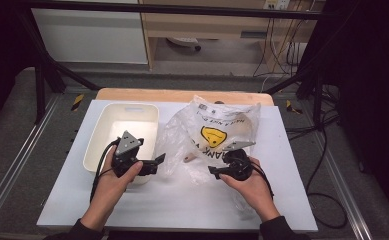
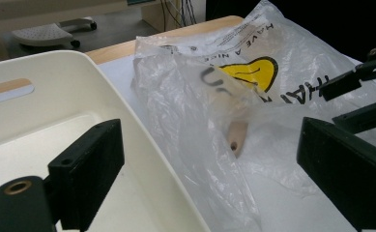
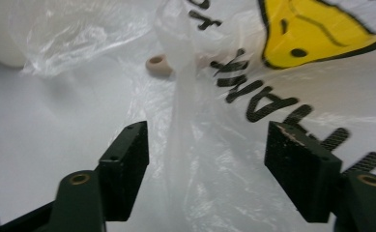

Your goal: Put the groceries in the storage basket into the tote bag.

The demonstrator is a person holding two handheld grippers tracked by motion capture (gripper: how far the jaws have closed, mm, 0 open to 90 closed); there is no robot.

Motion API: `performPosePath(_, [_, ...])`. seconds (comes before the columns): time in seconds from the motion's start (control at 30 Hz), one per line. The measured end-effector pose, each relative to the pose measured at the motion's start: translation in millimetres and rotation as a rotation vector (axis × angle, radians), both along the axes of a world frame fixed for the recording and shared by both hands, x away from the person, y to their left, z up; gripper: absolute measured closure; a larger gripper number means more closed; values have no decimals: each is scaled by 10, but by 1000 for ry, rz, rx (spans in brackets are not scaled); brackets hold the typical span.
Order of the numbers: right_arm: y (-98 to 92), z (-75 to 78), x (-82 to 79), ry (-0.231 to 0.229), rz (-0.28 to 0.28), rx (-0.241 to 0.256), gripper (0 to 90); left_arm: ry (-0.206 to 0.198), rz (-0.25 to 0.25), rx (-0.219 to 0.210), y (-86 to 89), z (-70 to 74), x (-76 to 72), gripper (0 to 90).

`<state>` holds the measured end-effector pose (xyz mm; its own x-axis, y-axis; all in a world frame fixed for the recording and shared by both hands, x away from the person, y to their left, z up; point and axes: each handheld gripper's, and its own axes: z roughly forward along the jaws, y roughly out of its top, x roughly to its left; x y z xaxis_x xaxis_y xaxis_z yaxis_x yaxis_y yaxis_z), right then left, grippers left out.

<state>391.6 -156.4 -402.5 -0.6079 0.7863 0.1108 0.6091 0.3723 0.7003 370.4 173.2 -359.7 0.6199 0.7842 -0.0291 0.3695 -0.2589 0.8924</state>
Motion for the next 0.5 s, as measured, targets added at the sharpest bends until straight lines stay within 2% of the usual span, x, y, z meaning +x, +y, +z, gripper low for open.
performPosePath(0.23, [-139, 167, -42, -82, -46, 20, 153, -16, 7, -9, 22, 12, -5, 88])
performPosePath(0.37, [-274, 196, -62, -105, -92, 16, 84, -29, 15, -19, 59, 30, -11, 82])
performPosePath(0.5, [-449, 174, -80, -106, -130, 0, 71, -33, 29, -14, 119, 36, -18, 81])
